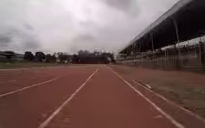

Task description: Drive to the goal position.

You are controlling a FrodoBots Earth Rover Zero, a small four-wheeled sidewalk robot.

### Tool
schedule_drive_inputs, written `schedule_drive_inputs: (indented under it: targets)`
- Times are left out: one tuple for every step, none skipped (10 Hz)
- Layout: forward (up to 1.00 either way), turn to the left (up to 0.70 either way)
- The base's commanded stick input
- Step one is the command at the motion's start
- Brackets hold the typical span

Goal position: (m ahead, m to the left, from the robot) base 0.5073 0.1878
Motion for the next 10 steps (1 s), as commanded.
schedule_drive_inputs:
  targets:
    - [0.70, 0.00]
    - [0.70, 0.00]
    - [0.70, 0.00]
    - [0.70, 0.00]
    - [0.70, 0.00]
    - [0.70, 0.00]
    - [0.70, 0.00]
    - [0.70, 0.00]
    - [0.70, 0.00]
    - [0.70, 0.00]
